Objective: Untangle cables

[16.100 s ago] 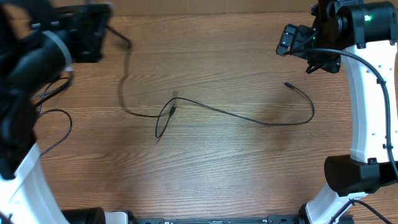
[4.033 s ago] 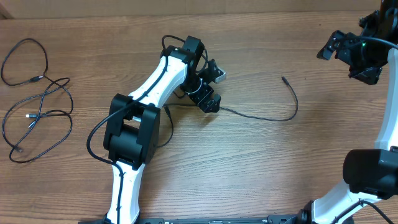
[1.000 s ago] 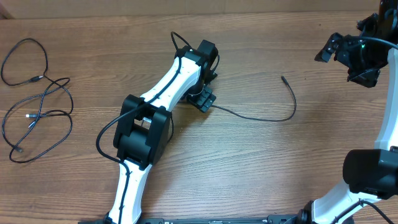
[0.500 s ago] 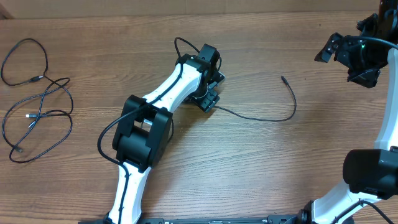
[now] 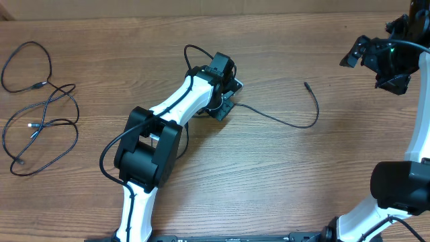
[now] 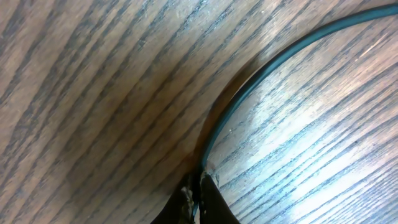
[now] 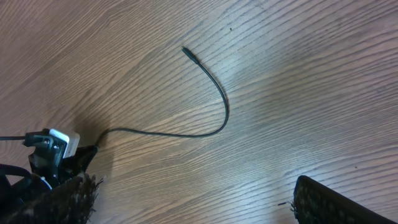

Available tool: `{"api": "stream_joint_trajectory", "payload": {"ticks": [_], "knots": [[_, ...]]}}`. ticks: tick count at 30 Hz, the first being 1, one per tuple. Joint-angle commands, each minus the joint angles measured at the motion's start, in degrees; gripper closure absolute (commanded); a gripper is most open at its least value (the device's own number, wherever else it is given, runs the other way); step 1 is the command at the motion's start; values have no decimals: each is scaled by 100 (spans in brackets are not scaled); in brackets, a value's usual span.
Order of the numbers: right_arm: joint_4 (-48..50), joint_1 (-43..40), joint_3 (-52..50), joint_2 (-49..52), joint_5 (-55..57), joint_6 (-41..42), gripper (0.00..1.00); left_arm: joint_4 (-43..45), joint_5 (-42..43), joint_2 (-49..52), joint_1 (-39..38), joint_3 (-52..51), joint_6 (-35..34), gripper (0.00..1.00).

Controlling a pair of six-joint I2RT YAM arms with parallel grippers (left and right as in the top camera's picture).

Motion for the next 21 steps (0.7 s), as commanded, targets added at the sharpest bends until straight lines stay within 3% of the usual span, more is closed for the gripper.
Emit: {"api": "stream_joint_trajectory", "payload": {"ticks": [1,12,21], "knots": [[7,26,-24,-4,-9,-35,0,-363,221,365,-70,57,-409,96],[31,26,-24,-4,-11,-74,0,-2787,455,358,37,3215,-693,96],[33,26,-24,-4,-9,-76,0,-3696,437,358,48,5698,-691,96]]}}
